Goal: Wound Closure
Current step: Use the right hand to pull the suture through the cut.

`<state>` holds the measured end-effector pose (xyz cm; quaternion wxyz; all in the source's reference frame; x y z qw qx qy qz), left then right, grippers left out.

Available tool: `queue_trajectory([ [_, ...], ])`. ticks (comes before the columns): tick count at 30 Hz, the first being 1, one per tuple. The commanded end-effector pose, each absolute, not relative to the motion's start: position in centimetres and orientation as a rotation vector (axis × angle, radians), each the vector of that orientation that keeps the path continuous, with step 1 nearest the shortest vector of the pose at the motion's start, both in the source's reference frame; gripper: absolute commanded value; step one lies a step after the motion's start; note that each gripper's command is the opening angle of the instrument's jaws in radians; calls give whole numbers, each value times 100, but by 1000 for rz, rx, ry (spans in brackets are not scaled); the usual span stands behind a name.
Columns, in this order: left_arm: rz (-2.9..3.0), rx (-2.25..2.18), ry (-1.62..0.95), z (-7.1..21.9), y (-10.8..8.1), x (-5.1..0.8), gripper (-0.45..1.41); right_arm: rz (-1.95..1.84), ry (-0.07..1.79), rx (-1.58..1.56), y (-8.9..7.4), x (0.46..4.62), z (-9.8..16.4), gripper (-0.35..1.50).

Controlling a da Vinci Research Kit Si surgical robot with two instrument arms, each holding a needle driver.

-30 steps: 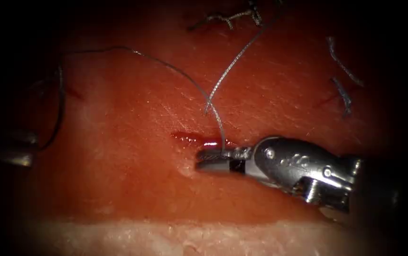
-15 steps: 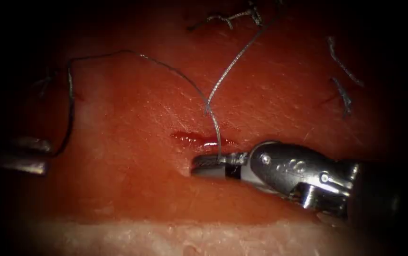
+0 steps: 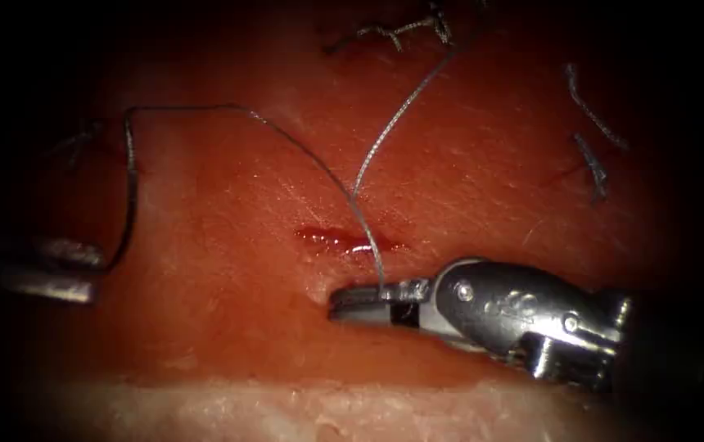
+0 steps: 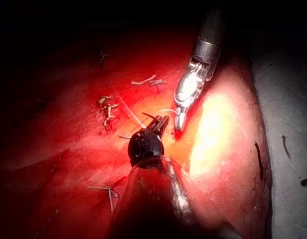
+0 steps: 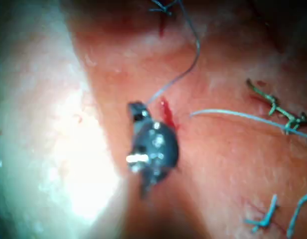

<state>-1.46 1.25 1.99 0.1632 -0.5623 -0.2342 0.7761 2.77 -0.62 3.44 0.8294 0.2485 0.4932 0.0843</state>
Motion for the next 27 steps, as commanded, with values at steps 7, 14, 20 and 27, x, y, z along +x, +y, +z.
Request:
queue_trajectory([
  [7,2215,-1608,-669,205,126,-151,-45,175,1061,613,-80,274,320,-35],
  [14,2213,-1611,-668,205,126,-151,-45,151,1069,712,-95,274,293,-35],
  [20,2213,-1611,-667,206,125,-151,-45,117,1077,828,-113,275,267,-35],
  [27,2214,-1613,-669,206,124,-151,-45,98,1125,953,-131,285,228,-35],
])
